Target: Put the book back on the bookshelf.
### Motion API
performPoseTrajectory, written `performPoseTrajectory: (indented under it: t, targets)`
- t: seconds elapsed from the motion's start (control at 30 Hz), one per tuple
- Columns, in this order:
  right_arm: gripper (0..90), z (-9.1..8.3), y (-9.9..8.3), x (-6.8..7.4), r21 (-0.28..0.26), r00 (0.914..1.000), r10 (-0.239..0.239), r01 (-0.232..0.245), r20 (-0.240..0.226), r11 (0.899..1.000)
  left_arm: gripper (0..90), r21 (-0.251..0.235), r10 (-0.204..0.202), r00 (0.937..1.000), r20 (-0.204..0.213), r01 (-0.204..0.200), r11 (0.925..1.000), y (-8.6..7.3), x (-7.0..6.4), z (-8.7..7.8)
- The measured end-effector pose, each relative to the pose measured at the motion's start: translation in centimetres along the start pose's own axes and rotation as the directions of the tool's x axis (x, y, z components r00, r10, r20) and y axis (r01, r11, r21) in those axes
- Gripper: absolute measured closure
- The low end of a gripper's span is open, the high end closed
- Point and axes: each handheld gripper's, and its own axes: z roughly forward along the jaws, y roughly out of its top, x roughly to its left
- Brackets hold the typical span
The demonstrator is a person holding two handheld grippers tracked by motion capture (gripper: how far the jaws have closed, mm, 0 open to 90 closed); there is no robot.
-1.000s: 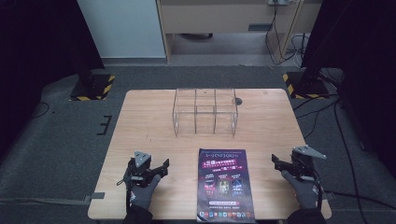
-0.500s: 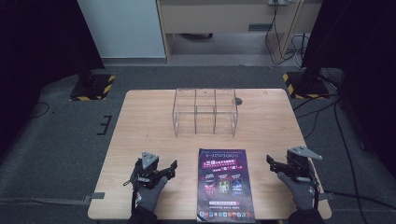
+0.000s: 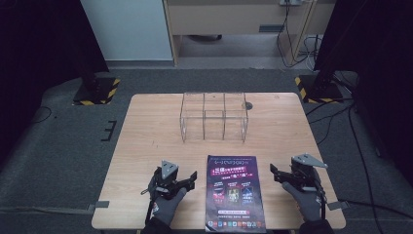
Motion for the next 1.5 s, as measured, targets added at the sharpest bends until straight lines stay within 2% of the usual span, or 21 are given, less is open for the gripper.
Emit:
performPoseTrajectory:
  t: [0.57, 0.8, 1.23, 1.5]
  targets:
    - [12.1, 0.7, -0.5, 2.0, 0.021, 0.9987, -0.027, 0.028, -0.044, 0.999, 21.4, 0.056, 0.043, 0.9982, 0.042, -0.046, 0.9974, -0.7, -2.8, 1.8]
    - [12.2, 1.0, -0.7, 2.8, 0.030, 0.9974, -0.036, 0.038, -0.062, 0.999, 21.5, 0.075, 0.048, 0.9972, 0.058, -0.053, 0.9958, -1.1, -3.8, 2.5]
    - [14.5, 1.9, -1.5, 4.7, 0.059, 0.9925, -0.055, 0.062, -0.109, 0.996, 21.9, 0.119, 0.063, 0.9946, 0.082, -0.073, 0.9902, -1.8, -5.1, 3.7]
    - [16.4, 2.4, -2.1, 5.3, 0.088, 0.9897, -0.039, 0.051, -0.138, 0.995, 22.3, 0.136, 0.056, 0.9937, 0.097, -0.069, 0.9884, -2.1, -5.6, 4.3]
